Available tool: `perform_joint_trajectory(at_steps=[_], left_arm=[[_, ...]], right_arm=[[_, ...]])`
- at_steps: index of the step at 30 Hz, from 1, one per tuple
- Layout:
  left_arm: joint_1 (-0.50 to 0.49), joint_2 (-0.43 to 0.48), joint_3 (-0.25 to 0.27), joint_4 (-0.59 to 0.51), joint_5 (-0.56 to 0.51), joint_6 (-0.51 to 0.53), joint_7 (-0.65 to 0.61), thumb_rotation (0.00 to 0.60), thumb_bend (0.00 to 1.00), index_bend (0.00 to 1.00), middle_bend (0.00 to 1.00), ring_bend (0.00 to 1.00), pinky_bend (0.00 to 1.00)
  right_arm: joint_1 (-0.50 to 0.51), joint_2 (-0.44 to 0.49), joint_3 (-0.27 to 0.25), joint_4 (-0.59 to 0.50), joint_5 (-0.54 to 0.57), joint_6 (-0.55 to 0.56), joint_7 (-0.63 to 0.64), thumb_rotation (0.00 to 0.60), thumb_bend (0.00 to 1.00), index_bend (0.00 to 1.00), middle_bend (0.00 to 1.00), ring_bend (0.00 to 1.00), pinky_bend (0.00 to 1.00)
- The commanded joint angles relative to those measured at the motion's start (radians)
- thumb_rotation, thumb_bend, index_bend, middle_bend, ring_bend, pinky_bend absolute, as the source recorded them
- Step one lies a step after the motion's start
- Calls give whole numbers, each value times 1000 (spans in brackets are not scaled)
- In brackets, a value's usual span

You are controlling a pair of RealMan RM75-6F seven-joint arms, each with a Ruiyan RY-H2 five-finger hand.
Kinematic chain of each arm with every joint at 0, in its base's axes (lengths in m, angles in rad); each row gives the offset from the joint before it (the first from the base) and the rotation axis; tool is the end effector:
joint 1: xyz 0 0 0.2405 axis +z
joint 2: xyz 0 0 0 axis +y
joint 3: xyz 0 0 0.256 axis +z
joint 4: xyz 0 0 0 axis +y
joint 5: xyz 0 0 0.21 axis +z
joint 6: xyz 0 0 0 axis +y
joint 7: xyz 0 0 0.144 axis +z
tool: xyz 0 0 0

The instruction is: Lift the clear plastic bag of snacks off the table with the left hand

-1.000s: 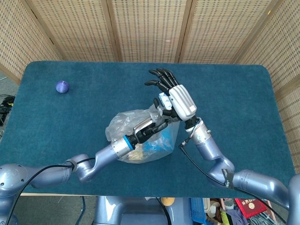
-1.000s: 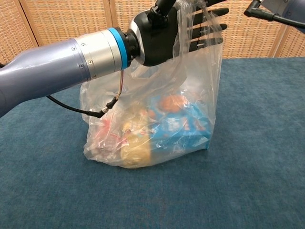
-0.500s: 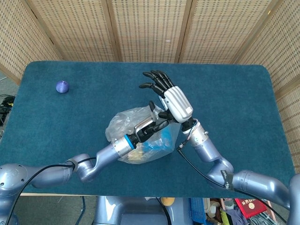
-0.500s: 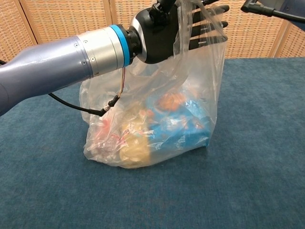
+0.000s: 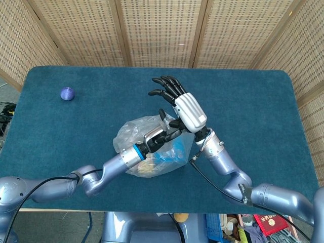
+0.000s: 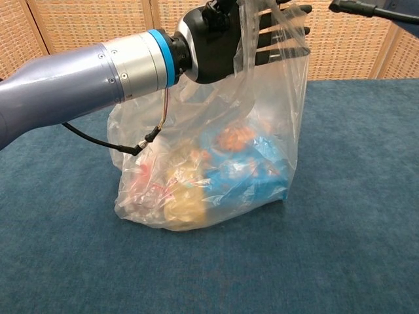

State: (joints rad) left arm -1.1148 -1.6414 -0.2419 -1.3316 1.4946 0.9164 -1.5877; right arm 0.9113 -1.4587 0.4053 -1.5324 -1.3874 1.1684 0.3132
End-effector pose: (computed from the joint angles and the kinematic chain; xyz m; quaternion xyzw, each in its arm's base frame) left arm 0.0217 0.3631 -0.0340 0.4207 0.7177 0.5127 0.2122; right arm -0.0127 -0.3825 0.0818 0.5990 -0.3599 0.6832 0.2119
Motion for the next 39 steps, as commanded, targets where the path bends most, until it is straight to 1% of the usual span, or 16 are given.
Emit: perform_joint_trajectory(at_steps=[1, 9, 15, 16, 18, 20, 22, 25, 26, 30, 39], left_arm=[[0, 2, 1, 6, -2, -6, 15, 230, 349, 159, 12, 64, 27], [5, 5, 5, 16, 2, -12, 6, 226, 355, 158, 12, 65, 27], [0, 6, 23, 23, 25, -21, 13, 263, 474, 158, 12, 64, 26], [-1, 6, 26, 23, 28, -22, 18, 279, 499, 157, 11, 62, 26], [-2, 8, 32, 23, 34, -24, 30, 327, 515, 138, 6, 51, 26], [-2, 9, 34, 24, 36, -21, 48, 407, 497, 90, 0, 37, 26], [-1, 8, 33, 26, 32, -21, 68, 474, 466, 62, 0, 27, 27], [-1, 8, 30, 24, 25, -21, 109, 567, 445, 33, 0, 18, 32], [-1, 9, 28, 21, 22, -22, 119, 590, 443, 25, 0, 17, 35], [-7, 15, 24, 13, 15, -34, 165, 600, 443, 1, 0, 14, 40], [-13, 19, 0, -3, -20, -46, 300, 600, 445, 0, 0, 14, 41]], right_arm=[[-2, 1, -1, 0, 5, -2, 6, 600, 647, 257, 115, 0, 0], [-2, 3, -2, 7, 7, -8, 12, 600, 645, 257, 116, 0, 0], [-1, -4, -6, 23, 5, -6, 12, 600, 647, 257, 116, 0, 0], [-1, -5, -6, 25, 5, -6, 12, 600, 647, 257, 116, 0, 0], [1, -6, -4, 30, 8, -8, 12, 600, 647, 257, 116, 0, 0], [2, -7, -2, 35, 12, -10, 13, 600, 646, 257, 116, 0, 0], [3, -8, 0, 38, 14, -10, 13, 600, 645, 257, 116, 0, 0], [4, -9, 0, 40, 14, -10, 12, 600, 645, 257, 116, 0, 0], [4, -9, -1, 40, 14, -10, 11, 600, 646, 257, 116, 0, 0], [4, -6, -1, 33, 9, -7, 11, 600, 645, 257, 116, 0, 0], [4, 28, -3, -5, 2, -22, -7, 600, 645, 257, 116, 0, 0]])
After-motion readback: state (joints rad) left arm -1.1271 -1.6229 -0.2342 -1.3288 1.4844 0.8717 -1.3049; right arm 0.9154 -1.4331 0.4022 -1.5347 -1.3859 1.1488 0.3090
